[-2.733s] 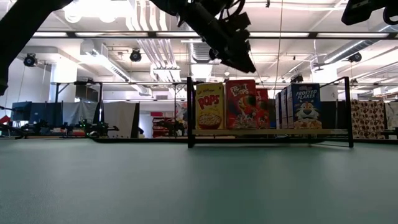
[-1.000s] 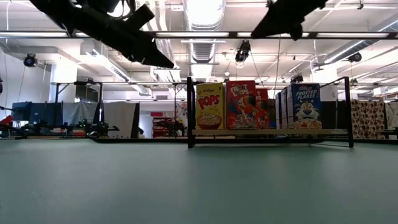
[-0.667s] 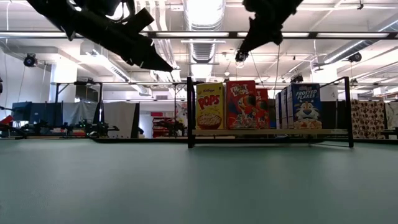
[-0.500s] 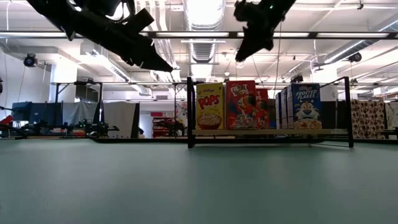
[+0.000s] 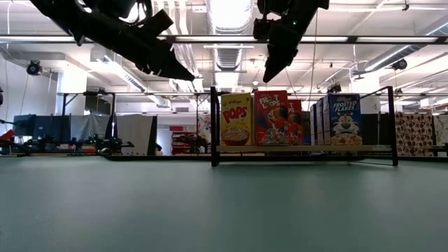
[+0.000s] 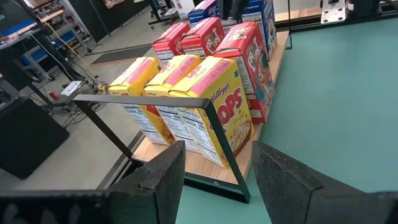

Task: Stack cereal on shelf
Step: Put the red cereal box on the shelf aligned with the other red cereal boxes

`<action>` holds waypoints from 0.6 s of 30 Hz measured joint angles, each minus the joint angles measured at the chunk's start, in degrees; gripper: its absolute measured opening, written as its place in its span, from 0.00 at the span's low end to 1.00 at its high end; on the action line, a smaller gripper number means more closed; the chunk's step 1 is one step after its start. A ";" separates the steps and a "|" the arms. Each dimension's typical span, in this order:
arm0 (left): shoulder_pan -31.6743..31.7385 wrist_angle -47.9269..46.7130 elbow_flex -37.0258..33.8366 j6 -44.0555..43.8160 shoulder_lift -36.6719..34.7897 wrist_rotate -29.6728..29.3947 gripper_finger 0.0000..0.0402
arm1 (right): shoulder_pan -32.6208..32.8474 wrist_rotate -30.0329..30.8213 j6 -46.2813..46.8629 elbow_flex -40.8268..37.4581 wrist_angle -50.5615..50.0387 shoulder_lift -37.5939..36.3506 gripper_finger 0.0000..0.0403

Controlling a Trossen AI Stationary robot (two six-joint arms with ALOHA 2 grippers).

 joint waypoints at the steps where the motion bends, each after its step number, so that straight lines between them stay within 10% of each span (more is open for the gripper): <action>1: 0.00 0.02 0.00 -0.17 0.00 -0.02 0.42 | 0.00 -0.01 -0.02 0.31 -0.72 0.38 0.15; 18: 0.00 -0.03 -0.06 -0.65 0.02 0.00 0.42 | 0.00 -0.08 -5.51 0.40 -3.19 3.15 0.74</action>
